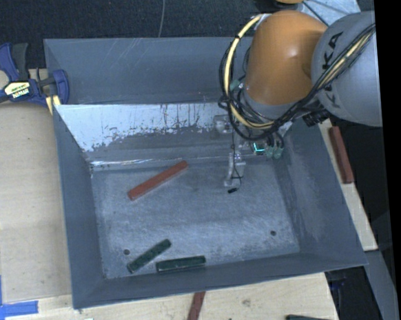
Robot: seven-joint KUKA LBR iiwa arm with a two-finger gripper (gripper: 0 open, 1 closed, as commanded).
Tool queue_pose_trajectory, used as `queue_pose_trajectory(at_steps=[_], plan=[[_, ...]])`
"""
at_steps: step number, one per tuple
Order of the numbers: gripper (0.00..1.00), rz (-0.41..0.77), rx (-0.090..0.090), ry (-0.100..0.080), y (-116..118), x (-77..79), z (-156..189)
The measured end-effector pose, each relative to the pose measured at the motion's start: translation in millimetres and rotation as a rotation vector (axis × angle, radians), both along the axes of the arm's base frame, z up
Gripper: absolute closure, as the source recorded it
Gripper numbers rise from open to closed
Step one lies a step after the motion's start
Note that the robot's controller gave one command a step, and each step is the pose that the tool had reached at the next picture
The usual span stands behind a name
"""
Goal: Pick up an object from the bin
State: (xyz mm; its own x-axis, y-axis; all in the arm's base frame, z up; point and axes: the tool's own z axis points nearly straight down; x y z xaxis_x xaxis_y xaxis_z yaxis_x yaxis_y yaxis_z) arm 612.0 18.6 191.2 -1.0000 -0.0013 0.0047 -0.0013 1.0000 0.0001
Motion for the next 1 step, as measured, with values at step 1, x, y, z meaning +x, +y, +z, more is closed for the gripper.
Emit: queue_pose_trajectory(at_steps=[1], plan=[[0.00, 0.000, 0.000, -0.009, -0.1, 1.6, 5.1]])
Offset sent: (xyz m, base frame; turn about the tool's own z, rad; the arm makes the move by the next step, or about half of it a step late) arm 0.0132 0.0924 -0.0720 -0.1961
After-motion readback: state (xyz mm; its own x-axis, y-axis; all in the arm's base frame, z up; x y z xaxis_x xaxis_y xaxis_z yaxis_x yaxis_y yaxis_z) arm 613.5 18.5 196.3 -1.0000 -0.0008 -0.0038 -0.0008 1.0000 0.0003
